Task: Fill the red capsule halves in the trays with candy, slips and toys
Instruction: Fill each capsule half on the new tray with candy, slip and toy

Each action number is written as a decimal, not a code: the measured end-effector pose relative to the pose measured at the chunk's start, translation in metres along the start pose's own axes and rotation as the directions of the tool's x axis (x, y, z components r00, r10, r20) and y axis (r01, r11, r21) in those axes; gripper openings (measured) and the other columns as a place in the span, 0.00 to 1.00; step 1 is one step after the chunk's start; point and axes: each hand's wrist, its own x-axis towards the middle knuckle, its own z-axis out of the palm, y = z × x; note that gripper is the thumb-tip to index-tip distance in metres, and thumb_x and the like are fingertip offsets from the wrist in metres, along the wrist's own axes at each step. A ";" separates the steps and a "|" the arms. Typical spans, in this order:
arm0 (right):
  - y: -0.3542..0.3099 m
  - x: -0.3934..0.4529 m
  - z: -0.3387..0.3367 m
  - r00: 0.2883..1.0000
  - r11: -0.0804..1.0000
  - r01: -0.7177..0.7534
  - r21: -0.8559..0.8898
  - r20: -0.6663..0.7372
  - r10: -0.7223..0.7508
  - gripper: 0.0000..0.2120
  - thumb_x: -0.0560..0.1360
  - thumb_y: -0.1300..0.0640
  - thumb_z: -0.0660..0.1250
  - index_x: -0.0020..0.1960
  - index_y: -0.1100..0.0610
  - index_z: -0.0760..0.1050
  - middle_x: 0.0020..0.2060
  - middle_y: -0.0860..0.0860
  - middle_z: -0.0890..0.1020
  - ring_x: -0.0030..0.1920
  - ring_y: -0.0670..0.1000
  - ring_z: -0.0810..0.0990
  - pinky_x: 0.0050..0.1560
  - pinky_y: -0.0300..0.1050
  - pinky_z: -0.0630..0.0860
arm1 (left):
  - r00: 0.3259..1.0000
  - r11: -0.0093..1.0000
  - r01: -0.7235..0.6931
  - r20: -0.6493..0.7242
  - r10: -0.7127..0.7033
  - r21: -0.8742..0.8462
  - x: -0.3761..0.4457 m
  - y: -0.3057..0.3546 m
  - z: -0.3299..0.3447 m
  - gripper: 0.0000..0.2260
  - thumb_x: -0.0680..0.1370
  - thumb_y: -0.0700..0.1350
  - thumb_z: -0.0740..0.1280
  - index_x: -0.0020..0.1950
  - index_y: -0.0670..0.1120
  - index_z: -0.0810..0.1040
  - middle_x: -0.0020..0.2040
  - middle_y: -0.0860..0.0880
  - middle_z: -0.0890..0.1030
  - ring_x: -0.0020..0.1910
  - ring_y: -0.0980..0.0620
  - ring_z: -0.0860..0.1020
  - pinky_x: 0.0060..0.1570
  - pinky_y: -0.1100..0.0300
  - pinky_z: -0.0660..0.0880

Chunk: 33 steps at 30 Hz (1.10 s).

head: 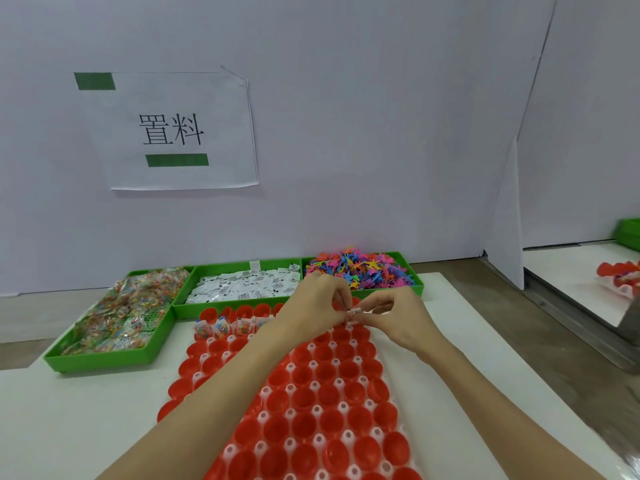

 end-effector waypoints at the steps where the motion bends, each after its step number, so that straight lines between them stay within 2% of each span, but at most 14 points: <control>1: 0.000 0.000 0.001 1.000 1.000 -0.003 -0.006 -0.005 0.003 0.09 0.68 0.52 0.81 0.46 0.52 0.87 0.39 0.44 0.87 0.41 0.41 0.83 0.41 0.31 0.77 | 1.000 1.000 -0.012 0.006 0.012 0.027 0.001 0.000 0.001 0.03 0.73 0.40 0.76 0.43 0.46 0.85 0.38 0.56 0.83 0.42 0.56 0.80 0.51 0.69 0.73; 3: 0.000 0.000 0.003 1.000 1.000 0.005 -0.016 0.000 -0.005 0.10 0.68 0.53 0.81 0.47 0.54 0.87 0.39 0.46 0.86 0.41 0.43 0.84 0.44 0.35 0.80 | 0.999 0.996 -0.033 0.011 0.032 0.081 0.002 0.000 0.003 0.03 0.74 0.42 0.76 0.43 0.48 0.84 0.37 0.59 0.80 0.44 0.54 0.78 0.58 0.60 0.73; 5: -0.002 0.001 0.004 1.000 0.998 0.015 -0.058 0.000 -0.015 0.10 0.68 0.54 0.81 0.48 0.55 0.87 0.39 0.46 0.86 0.40 0.43 0.84 0.43 0.33 0.79 | 0.999 0.993 -0.044 0.003 0.044 0.108 0.004 0.001 0.006 0.03 0.74 0.43 0.75 0.44 0.49 0.84 0.36 0.61 0.77 0.43 0.55 0.74 0.60 0.56 0.71; 8: -0.006 0.005 0.001 0.999 0.990 0.019 -0.138 0.045 -0.012 0.10 0.70 0.55 0.80 0.50 0.55 0.87 0.39 0.44 0.85 0.39 0.39 0.82 0.39 0.26 0.75 | 0.998 0.989 -0.056 0.013 0.055 0.137 0.007 0.005 0.009 0.03 0.74 0.43 0.76 0.47 0.47 0.84 0.40 0.56 0.81 0.44 0.55 0.71 0.56 0.56 0.73; 11: -0.010 0.008 -0.004 0.995 0.976 0.043 -0.213 0.101 -0.022 0.07 0.73 0.57 0.77 0.52 0.53 0.87 0.43 0.45 0.87 0.40 0.36 0.81 0.40 0.23 0.73 | 0.999 0.986 -0.048 0.030 0.044 0.157 0.009 0.009 0.010 0.04 0.75 0.40 0.75 0.48 0.46 0.85 0.43 0.53 0.83 0.49 0.52 0.74 0.50 0.52 0.77; 15: -0.012 0.007 -0.003 0.996 0.963 0.077 -0.257 0.057 -0.064 0.06 0.74 0.60 0.76 0.51 0.54 0.87 0.44 0.47 0.88 0.38 0.34 0.79 0.41 0.21 0.72 | 0.999 0.983 -0.032 0.027 0.028 0.182 0.010 0.009 0.012 0.04 0.75 0.37 0.74 0.47 0.45 0.85 0.44 0.50 0.84 0.53 0.50 0.74 0.50 0.48 0.78; 19: -0.014 0.005 0.001 0.996 0.950 0.086 -0.301 0.039 -0.078 0.07 0.72 0.63 0.77 0.49 0.55 0.86 0.42 0.48 0.87 0.40 0.41 0.82 0.41 0.26 0.76 | 0.998 0.978 -0.048 0.059 0.037 0.202 0.014 0.004 0.012 0.02 0.75 0.40 0.75 0.46 0.46 0.85 0.44 0.52 0.85 0.53 0.50 0.72 0.53 0.50 0.76; 23: -0.016 0.007 0.006 0.999 0.946 0.036 -0.321 0.026 -0.029 0.08 0.70 0.67 0.73 0.46 0.56 0.85 0.38 0.47 0.85 0.40 0.46 0.83 0.39 0.31 0.76 | 0.996 0.979 -0.063 0.072 0.049 0.192 0.015 0.002 0.013 0.04 0.74 0.39 0.75 0.46 0.46 0.86 0.43 0.52 0.85 0.48 0.54 0.67 0.53 0.51 0.76; 26: -0.015 0.008 0.006 0.999 0.958 0.016 -0.287 0.041 -0.004 0.07 0.72 0.65 0.75 0.47 0.56 0.87 0.39 0.46 0.85 0.41 0.43 0.82 0.40 0.28 0.75 | 0.994 0.992 -0.063 0.092 0.053 0.113 0.018 0.002 0.006 0.03 0.73 0.40 0.77 0.46 0.46 0.89 0.42 0.51 0.87 0.42 0.55 0.76 0.57 0.58 0.76; 28: -0.015 0.009 0.000 0.997 0.963 0.025 -0.269 0.083 -0.003 0.06 0.73 0.61 0.76 0.49 0.55 0.87 0.42 0.45 0.85 0.42 0.41 0.82 0.41 0.27 0.75 | 0.990 0.996 -0.049 0.134 0.039 0.072 0.020 0.002 -0.001 0.03 0.74 0.40 0.77 0.46 0.45 0.89 0.43 0.50 0.88 0.42 0.53 0.82 0.54 0.59 0.79; 31: -0.017 0.010 -0.011 0.985 0.960 0.068 -0.270 0.170 -0.022 0.06 0.74 0.57 0.77 0.52 0.52 0.87 0.44 0.44 0.86 0.44 0.39 0.82 0.43 0.27 0.75 | 0.989 0.999 -0.035 0.143 0.030 0.034 0.020 0.002 -0.009 0.03 0.74 0.41 0.77 0.47 0.44 0.89 0.43 0.49 0.88 0.41 0.55 0.82 0.45 0.67 0.76; 33: -0.018 0.009 -0.016 0.982 0.963 0.083 -0.257 0.183 -0.036 0.06 0.75 0.55 0.76 0.52 0.51 0.86 0.44 0.42 0.86 0.45 0.39 0.83 0.44 0.28 0.76 | 0.989 0.999 -0.035 0.144 0.031 0.020 0.018 0.002 -0.014 0.04 0.74 0.42 0.77 0.48 0.45 0.89 0.45 0.49 0.88 0.42 0.55 0.82 0.46 0.69 0.75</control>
